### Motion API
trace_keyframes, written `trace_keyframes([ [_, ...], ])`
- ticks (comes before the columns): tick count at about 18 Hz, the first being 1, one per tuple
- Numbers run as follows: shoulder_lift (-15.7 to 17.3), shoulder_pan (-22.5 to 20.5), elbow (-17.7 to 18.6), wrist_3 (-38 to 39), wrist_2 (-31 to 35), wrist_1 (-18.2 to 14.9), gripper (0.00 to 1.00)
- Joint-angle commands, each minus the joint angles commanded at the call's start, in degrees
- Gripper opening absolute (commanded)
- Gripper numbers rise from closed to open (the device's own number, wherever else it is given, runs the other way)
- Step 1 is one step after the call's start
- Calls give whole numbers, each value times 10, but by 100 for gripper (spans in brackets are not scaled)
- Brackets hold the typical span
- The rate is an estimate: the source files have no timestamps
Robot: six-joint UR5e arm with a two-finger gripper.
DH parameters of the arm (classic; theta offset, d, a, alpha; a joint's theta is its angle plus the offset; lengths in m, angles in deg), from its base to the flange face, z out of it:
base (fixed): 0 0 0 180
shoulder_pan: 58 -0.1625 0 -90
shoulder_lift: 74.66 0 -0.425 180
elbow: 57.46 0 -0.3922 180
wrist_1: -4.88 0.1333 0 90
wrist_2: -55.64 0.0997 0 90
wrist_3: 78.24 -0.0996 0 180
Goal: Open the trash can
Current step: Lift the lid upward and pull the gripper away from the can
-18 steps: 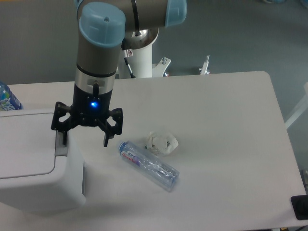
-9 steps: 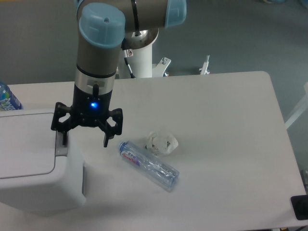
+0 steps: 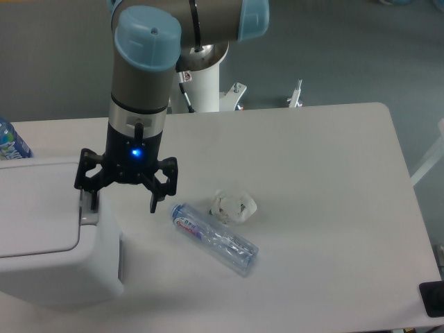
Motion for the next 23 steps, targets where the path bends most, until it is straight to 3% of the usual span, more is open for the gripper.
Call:
trace_keyframes([
  [5,2,-1,-5,-1,0,1,100],
  [10,6,-10,-61,-37,4,26,100],
  [12,8,-25,-75,-88,40,27,100],
  [15,19,-47,-77,-184,143,23,100],
  [18,21,-71,-76,-228,212,6,100],
  [19,22,-79,-76,-252,225,-14,100],
  [23,36,-126,-70,-428,248,-63,100],
])
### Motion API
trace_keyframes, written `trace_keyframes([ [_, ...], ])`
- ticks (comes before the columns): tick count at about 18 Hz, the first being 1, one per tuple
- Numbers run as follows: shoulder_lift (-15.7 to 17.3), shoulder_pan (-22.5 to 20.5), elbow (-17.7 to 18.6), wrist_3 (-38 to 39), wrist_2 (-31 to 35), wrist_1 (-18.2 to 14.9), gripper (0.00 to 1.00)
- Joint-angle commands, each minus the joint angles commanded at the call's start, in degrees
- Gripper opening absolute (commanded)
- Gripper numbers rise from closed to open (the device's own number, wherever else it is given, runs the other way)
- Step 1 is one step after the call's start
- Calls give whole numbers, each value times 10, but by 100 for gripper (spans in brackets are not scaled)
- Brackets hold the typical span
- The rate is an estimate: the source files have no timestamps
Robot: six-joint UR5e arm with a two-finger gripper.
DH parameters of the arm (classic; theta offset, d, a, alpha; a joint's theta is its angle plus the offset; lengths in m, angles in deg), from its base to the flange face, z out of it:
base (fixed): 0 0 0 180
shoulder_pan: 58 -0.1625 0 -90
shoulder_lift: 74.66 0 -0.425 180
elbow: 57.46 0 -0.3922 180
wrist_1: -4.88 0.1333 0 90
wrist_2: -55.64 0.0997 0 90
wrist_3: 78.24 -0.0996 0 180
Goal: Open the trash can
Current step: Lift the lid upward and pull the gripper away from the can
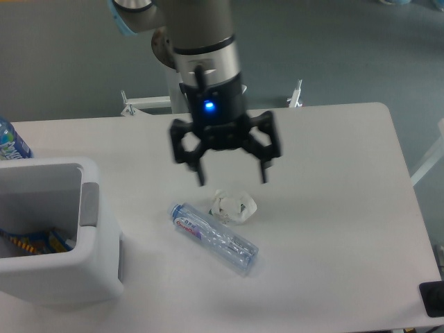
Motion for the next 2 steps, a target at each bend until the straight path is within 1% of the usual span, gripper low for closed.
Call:
trace_keyframes([
  [2,2,-18,2,-42,0,-14,100],
])
